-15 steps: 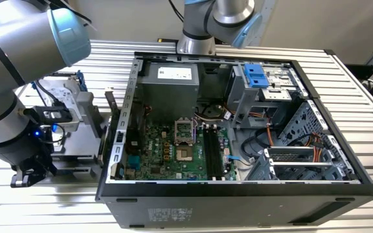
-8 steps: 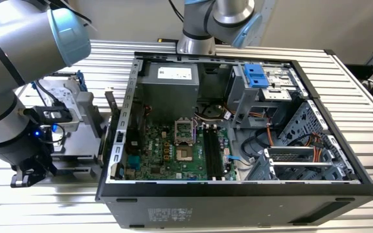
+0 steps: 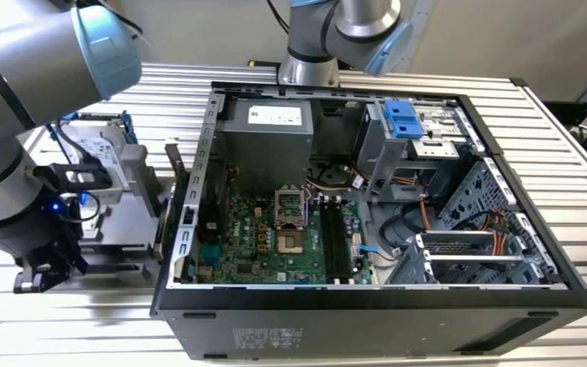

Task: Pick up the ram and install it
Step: 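Pick up the ram and move it above insertion slot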

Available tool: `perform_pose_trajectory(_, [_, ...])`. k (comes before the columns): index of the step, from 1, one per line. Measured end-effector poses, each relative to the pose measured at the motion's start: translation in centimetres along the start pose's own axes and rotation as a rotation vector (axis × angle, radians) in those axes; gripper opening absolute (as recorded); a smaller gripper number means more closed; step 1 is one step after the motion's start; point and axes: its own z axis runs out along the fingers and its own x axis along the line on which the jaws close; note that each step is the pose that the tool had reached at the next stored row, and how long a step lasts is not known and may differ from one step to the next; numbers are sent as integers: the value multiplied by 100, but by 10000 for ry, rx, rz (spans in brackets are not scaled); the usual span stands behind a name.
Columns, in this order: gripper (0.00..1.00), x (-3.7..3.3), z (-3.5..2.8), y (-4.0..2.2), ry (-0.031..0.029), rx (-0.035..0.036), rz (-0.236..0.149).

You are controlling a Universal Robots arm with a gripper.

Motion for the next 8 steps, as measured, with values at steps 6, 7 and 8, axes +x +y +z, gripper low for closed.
perform_pose_trajectory(6, [0, -4, -93, 1, 0, 0, 1])
perform_pose_trajectory(7, [0, -5, -106, 2, -1, 1, 2])
perform_pose_trajectory(8, [0, -5, -123, 2, 0, 0, 2])
